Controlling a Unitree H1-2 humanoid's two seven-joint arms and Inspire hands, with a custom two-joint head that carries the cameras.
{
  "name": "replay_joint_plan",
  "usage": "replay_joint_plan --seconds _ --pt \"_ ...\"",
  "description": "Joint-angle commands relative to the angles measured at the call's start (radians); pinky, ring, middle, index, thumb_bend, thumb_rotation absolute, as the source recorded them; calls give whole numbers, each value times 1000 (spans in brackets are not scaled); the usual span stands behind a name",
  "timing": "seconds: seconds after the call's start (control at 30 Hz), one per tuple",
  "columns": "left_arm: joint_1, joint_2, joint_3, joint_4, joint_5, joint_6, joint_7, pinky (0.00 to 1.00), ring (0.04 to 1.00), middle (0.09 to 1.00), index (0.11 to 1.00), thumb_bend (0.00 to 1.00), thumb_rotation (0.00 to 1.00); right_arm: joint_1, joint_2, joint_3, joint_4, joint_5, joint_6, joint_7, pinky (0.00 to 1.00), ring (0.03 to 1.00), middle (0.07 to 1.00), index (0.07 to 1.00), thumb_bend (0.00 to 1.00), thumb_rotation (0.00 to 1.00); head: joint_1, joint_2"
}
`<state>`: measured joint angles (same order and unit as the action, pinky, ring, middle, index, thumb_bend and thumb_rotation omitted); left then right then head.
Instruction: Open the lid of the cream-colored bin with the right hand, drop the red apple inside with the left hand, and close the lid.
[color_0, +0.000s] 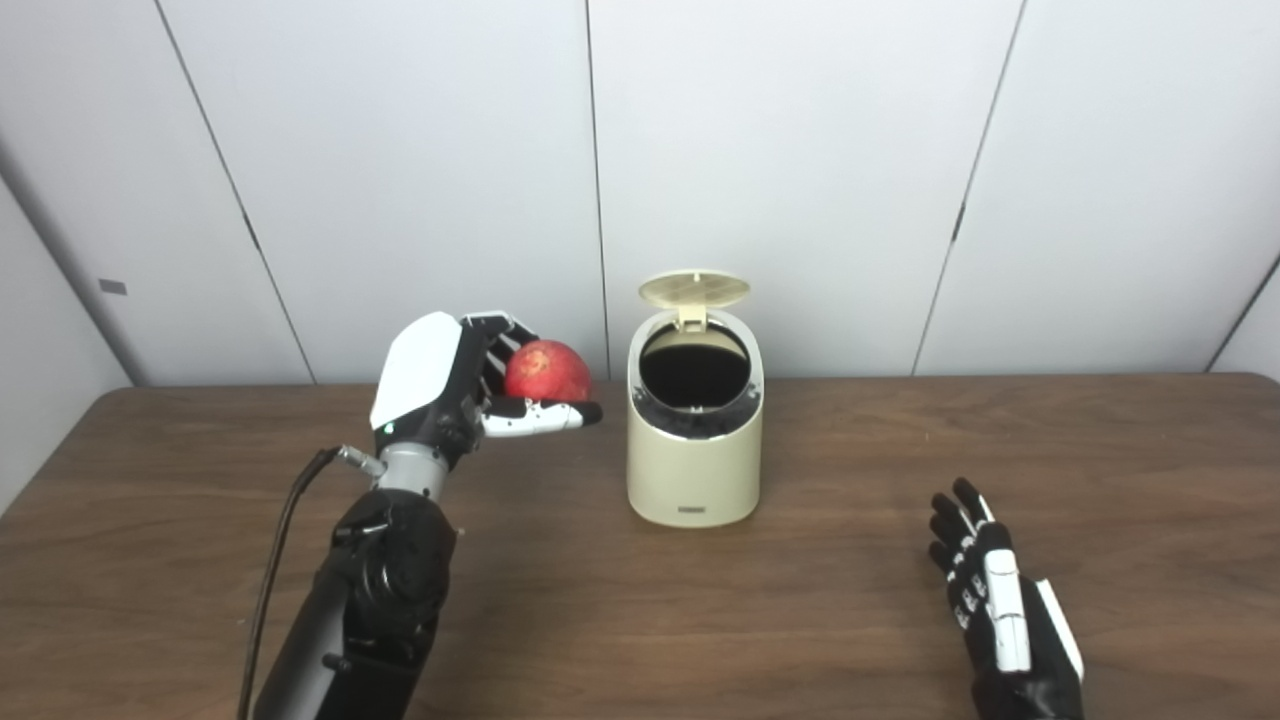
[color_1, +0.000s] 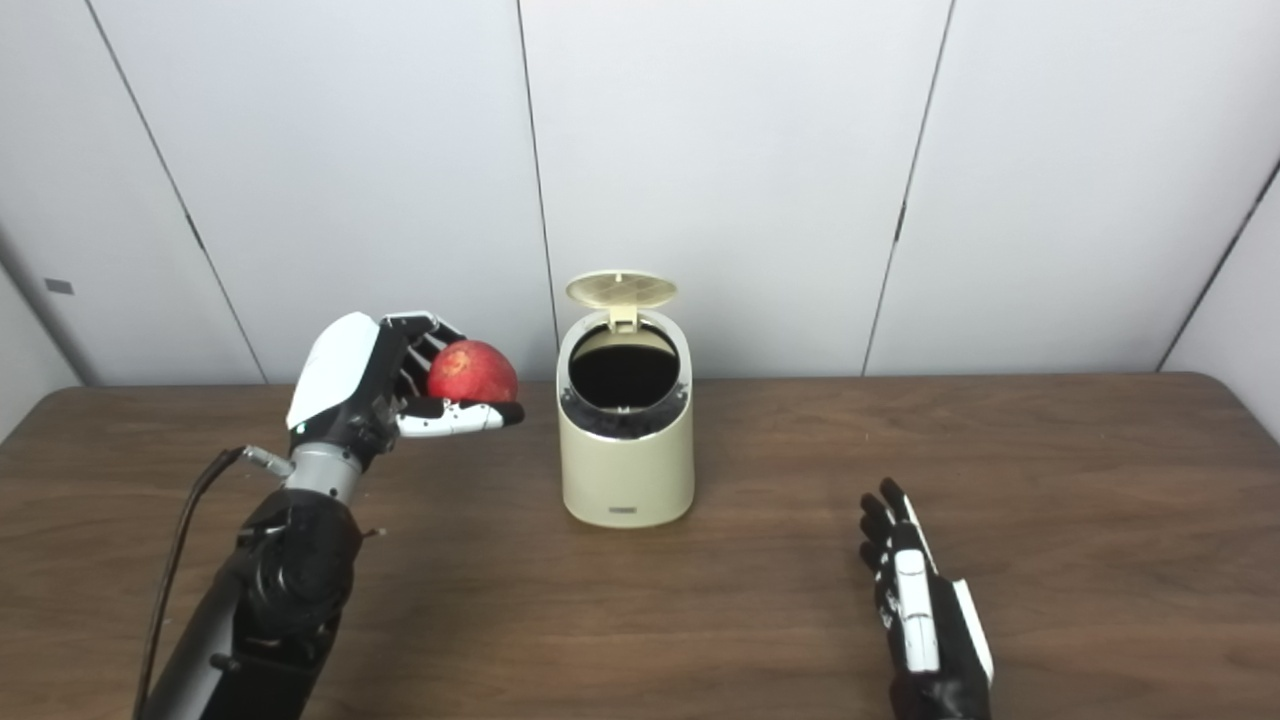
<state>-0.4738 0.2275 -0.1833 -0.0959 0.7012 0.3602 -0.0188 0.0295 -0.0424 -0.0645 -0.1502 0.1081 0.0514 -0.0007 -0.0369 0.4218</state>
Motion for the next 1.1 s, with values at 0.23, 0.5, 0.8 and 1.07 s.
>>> replay_joint_plan --seconds 0.23,0.5,0.8,1.07 --pt "-88 -33 -8 -55 24 -1 -4 318 390 452 519 470 0 -17 2 13 5 -30 -7 -3 961 967 951 965 504 1000 10 4" --pt "-115 -47 -18 -44 24 -15 -7 311 395 454 537 469 0 -31 20 24 13 -46 5 -12 971 970 946 964 497 1000 6 4" --pt "-149 -76 -45 -15 11 -15 -20 321 384 454 512 471 0 -46 31 40 30 -65 8 -15 1000 992 949 971 498 1000 3 -1" --pt "-170 -100 -94 8 62 -4 -21 337 392 480 516 473 0 -46 37 44 25 -65 12 -25 1000 1000 948 968 484 1000 0 4"
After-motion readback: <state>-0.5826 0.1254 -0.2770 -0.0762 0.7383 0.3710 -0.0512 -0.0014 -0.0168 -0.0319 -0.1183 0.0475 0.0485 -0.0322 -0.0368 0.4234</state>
